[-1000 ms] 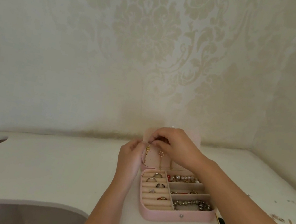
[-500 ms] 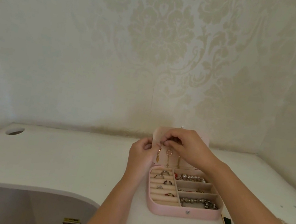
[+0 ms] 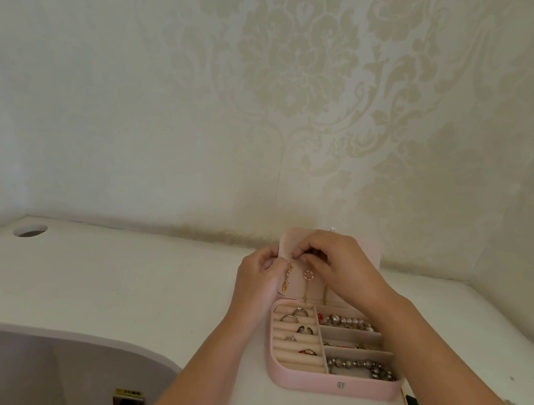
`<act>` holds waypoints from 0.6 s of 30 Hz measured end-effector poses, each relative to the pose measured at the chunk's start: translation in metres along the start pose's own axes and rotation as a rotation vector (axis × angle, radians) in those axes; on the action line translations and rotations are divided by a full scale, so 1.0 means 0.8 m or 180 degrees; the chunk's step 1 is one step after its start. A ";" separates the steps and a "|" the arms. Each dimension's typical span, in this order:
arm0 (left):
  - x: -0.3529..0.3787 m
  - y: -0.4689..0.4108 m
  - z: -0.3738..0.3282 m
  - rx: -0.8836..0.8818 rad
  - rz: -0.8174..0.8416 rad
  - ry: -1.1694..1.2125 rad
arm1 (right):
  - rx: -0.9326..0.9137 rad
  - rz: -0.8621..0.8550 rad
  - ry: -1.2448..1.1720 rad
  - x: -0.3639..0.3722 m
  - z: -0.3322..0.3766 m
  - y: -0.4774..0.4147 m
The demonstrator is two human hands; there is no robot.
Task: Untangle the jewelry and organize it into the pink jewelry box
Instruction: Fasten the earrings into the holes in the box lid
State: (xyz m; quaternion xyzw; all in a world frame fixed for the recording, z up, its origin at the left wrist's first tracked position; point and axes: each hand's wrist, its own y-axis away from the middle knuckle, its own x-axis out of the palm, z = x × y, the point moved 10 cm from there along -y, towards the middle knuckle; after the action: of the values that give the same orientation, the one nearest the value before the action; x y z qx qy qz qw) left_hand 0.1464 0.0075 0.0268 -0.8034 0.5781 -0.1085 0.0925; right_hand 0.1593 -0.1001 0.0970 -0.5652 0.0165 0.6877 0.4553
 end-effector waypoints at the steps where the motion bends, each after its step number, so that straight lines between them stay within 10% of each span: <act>1: 0.000 0.001 -0.001 0.0023 0.0007 -0.0009 | -0.0031 -0.0004 0.0086 0.000 0.000 0.000; 18: 0.004 -0.004 0.003 0.0141 0.0131 0.0113 | -0.0326 -0.0146 0.0543 0.001 0.008 0.001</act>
State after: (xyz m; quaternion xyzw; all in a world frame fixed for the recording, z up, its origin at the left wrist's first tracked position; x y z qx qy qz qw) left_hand 0.1513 0.0053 0.0255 -0.7871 0.5934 -0.1336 0.1023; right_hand 0.1536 -0.0966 0.0986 -0.6445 0.0071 0.6265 0.4384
